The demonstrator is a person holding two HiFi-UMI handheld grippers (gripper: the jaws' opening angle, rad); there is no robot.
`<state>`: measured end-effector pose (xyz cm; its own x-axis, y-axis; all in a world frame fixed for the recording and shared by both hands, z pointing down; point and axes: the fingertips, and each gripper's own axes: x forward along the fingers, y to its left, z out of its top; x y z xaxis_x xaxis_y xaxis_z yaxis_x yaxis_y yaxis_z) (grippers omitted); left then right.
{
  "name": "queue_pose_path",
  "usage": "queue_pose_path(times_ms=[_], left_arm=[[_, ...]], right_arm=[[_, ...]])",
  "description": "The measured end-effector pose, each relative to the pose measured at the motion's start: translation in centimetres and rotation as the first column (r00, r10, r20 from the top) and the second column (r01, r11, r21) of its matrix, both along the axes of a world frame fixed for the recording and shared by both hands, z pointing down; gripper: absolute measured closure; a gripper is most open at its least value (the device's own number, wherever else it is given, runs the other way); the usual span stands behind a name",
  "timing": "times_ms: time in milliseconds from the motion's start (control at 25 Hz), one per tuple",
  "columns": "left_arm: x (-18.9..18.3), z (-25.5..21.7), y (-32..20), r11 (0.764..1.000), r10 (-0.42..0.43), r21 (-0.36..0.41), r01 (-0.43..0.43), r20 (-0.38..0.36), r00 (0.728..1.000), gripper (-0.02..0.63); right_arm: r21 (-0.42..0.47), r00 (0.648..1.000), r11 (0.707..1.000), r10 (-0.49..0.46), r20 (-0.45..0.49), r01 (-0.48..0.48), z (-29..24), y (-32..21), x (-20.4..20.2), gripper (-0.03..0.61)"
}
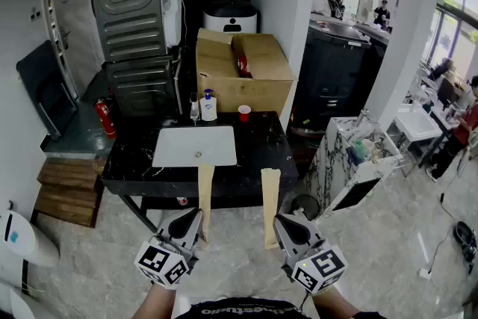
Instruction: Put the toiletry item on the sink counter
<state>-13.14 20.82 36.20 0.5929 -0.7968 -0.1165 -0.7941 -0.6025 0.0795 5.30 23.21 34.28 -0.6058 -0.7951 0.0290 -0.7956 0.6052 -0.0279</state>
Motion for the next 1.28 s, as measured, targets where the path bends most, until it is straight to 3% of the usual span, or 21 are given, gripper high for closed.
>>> queue_pose_path(times_ms=[1280], left_arm=[[1.8,-0.1,0.1,1.0,0.029,0.011,-0.029,0.011,1.0,0.594]], right_arm=[[-0.014,0.999,1.0,0.005,0.054,-0.004,-0.5,0.2,1.7,0.54]])
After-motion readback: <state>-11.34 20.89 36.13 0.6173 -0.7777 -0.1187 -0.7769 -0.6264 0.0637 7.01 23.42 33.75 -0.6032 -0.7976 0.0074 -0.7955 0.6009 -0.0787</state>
